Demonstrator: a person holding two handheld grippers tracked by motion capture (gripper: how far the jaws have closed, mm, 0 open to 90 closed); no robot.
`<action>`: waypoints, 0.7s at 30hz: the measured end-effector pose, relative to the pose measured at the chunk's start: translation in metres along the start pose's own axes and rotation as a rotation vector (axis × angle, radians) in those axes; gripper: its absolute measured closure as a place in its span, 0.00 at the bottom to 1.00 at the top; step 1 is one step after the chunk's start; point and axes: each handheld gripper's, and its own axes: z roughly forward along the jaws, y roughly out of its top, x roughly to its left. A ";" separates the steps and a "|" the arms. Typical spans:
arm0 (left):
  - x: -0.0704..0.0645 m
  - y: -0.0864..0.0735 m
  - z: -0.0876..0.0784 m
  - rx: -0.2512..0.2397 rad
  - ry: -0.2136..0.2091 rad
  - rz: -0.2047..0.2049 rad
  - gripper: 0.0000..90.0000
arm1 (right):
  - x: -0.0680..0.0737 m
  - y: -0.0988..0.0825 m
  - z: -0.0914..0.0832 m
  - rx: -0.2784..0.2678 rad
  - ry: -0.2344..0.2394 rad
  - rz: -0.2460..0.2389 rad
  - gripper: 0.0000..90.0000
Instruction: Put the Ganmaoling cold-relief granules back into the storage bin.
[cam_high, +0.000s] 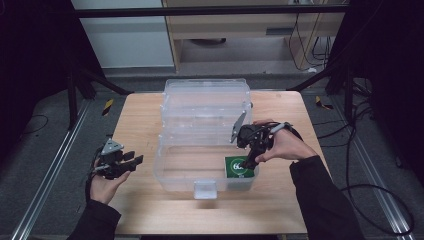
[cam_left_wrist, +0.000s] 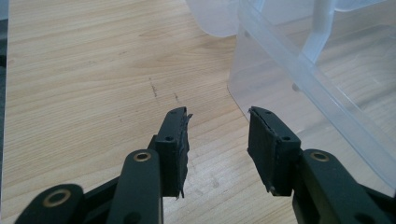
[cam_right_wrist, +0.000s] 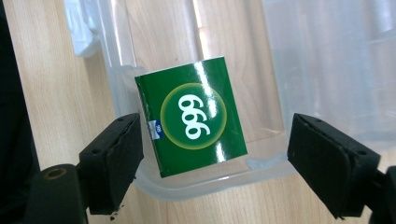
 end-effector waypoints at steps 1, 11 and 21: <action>0.000 0.000 0.000 -0.001 0.000 0.001 0.63 | 0.002 -0.001 -0.004 -0.012 -0.010 0.009 0.21; 0.000 0.000 0.000 -0.009 0.001 0.000 0.62 | 0.009 -0.022 -0.024 -0.143 -0.037 0.111 0.26; 0.000 0.002 -0.003 -0.024 -0.006 -0.001 0.62 | 0.026 -0.033 -0.021 -0.196 -0.017 0.123 0.29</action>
